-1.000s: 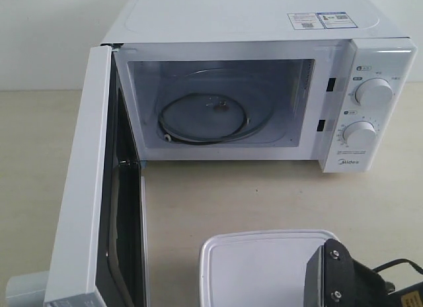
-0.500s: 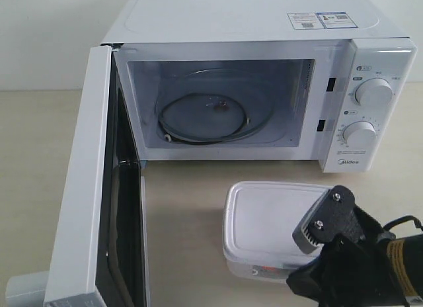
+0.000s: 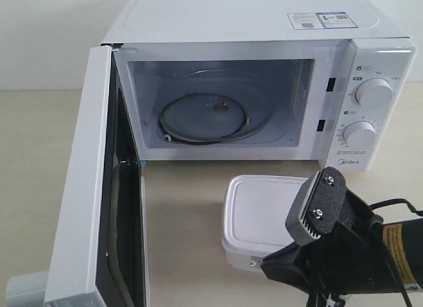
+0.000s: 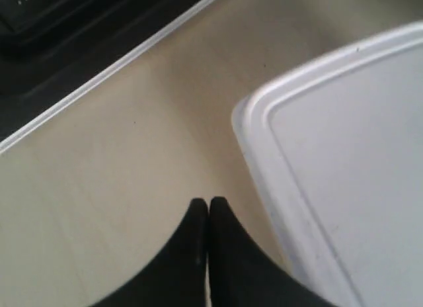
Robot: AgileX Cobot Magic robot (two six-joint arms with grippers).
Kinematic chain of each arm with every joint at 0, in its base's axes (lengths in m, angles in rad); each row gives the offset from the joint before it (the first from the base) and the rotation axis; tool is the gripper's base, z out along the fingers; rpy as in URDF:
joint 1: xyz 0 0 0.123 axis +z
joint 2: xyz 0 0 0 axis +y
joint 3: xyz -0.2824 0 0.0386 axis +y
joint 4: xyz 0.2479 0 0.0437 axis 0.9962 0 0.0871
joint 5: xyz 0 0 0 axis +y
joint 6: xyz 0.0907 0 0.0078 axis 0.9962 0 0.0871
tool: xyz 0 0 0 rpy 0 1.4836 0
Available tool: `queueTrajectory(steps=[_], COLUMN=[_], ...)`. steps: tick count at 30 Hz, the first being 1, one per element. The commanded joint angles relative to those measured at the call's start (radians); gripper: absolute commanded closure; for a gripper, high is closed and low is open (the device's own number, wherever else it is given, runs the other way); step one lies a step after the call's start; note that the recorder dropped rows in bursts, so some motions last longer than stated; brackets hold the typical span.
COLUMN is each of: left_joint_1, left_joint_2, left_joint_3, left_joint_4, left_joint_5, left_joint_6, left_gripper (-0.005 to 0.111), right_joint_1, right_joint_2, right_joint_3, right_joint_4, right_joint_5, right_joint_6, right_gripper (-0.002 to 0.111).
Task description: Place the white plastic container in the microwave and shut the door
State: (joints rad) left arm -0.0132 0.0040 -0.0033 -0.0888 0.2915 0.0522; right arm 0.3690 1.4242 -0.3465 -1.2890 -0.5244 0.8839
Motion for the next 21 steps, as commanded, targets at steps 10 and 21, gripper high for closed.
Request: queueTrajectory(steps=[10,21], left_joint_1=[0.003,0.003], left_joint_2=[-0.004,-0.004], left_joint_3=[0.003,0.003], left_joint_4=[0.004,0.004], left_joint_5=[0.001,0.001], left_joint_6=[0.002,0.002], left_gripper=[0.103,0.103], right_joint_1=[0.001,0.001], right_joint_2=[-0.055,-0.053], right_joint_3=[0.243,0.293], right_joint_4=[1.156,1.759], right_joint_5=[-0.378,-0.276], right_joint_6=[-0.913,-1.078], right_gripper=[0.109,0.109])
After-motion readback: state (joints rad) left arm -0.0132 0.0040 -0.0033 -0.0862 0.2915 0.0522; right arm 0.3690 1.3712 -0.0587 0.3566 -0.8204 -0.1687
